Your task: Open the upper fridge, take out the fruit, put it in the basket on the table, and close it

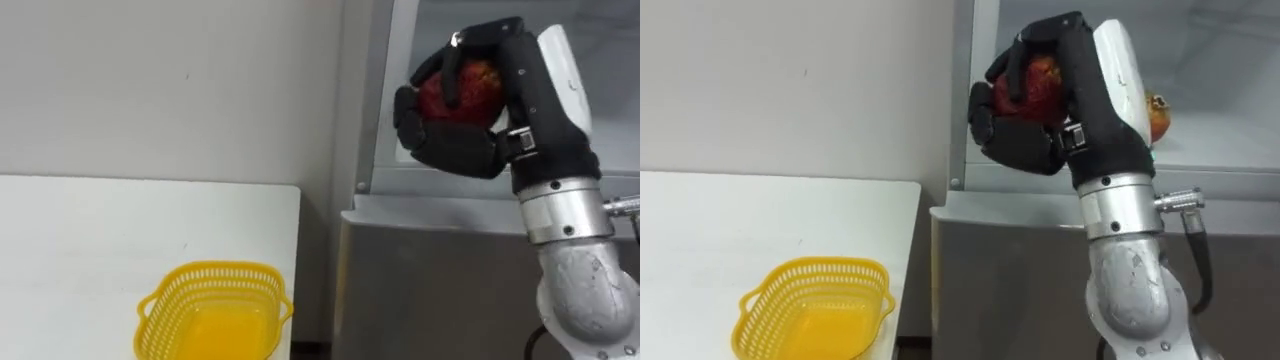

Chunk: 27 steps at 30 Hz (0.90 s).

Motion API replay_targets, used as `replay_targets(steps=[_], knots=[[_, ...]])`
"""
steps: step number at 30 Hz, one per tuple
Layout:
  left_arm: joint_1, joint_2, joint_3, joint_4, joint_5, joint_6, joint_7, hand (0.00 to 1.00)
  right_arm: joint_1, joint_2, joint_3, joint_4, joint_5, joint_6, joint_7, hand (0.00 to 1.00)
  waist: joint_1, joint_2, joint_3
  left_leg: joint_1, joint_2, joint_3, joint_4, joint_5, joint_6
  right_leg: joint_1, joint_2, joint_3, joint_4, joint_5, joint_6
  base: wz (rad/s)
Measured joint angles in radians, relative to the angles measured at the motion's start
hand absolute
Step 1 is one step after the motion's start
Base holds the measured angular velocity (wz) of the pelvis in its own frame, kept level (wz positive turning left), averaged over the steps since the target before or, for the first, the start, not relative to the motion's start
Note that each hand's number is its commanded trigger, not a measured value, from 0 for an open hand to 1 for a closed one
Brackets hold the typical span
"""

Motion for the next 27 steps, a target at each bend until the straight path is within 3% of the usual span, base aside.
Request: replay_targets(steps=[5, 9, 14, 18, 22, 27], knots=[[-0.002, 0.0, -0.002, 0.001, -0.001, -0.022, -0.002, 0.0, 0.01, 0.002, 0.024, -0.039, -0.145, -0.025, -0.065, 1.0, 0.0, -0.004, -0.0009, 0.008, 0.0, -0.001, -0.003, 0.0, 0.0, 0.008, 0.0, -0.002, -0.001, 0.0, 0.0, 0.01], [-0.034, 0.002, -0.058, 0.03, -0.003, -0.037, -0.001, 0.0, 0.022, 0.018, 0.078, -0.061, -0.277, -0.085, -0.137, 1.0, 0.003, -0.012, -0.0022, 0.007, 0.0, -0.003, 0.001, 0.0, 0.0, 0.009, 0.0, -0.003, 0.0, 0.0, 0.0, 0.01], [-0.052, 0.006, -0.077, 0.053, -0.003, -0.054, -0.002, 0.0, 0.023, 0.021, 0.129, -0.062, -0.332, -0.141, -0.174, 1.0, 0.008, -0.025, 0.0002, 0.013, 0.0, -0.002, 0.001, 0.0, 0.0, 0.015, 0.0, -0.007, 0.001, 0.0, 0.0, 0.0], [-0.056, 0.017, -0.079, 0.054, 0.0, -0.068, -0.002, 0.0, 0.023, 0.021, 0.152, -0.062, -0.364, -0.177, -0.197, 1.0, 0.022, -0.037, 0.0067, 0.015, -0.002, -0.012, 0.002, 0.0, 0.0, 0.019, -0.001, -0.012, -0.001, 0.0, 0.0, 0.03], [-0.069, 0.02, -0.08, 0.054, -0.002, -0.069, -0.002, 0.0, 0.023, 0.017, 0.212, -0.059, -0.372, -0.184, -0.21, 1.0, 0.056, -0.048, 0.0096, 0.004, -0.001, -0.012, 0.002, 0.0, 0.0, 0.01, -0.001, -0.012, 0.0, 0.0, 0.0, 0.0], [-0.082, 0.035, -0.081, 0.054, 0.001, -0.073, -0.004, 0.0, 0.022, 0.016, 0.263, -0.053, -0.376, -0.193, -0.203, 1.0, 0.066, -0.067, 0.0114, -0.02, -0.005, -0.04, 0.017, 0.0, 0.0, 0.006, -0.002, -0.038, -0.001, 0.0, 0.0, 0.17]])
